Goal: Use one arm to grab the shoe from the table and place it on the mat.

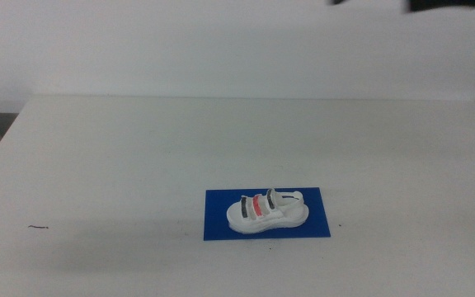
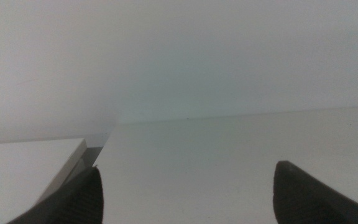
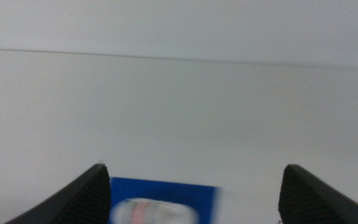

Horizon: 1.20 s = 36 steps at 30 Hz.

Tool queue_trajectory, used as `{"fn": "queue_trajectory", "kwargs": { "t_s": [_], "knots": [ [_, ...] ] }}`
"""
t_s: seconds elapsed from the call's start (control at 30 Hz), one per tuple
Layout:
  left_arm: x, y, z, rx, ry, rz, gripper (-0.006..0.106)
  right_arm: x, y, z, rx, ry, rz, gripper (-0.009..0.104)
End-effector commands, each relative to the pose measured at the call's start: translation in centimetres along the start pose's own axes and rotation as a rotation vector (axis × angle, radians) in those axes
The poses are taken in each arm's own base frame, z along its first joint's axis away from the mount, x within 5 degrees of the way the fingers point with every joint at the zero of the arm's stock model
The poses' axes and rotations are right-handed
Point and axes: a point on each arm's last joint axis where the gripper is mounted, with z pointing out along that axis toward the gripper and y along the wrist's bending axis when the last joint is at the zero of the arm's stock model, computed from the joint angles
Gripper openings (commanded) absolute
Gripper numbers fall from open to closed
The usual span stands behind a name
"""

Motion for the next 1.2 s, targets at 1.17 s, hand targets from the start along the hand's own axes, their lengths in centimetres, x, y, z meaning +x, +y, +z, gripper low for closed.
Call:
{"fn": "queue_trajectory", "kwargs": {
  "t_s": [1.17],
  "knots": [
    [-0.1,0.0,0.0,0.001,-0.006,-0.007,0.094,31.3,-16.0,-2.3,0.008,-0.599,-0.140,0.075]
  ]
}}
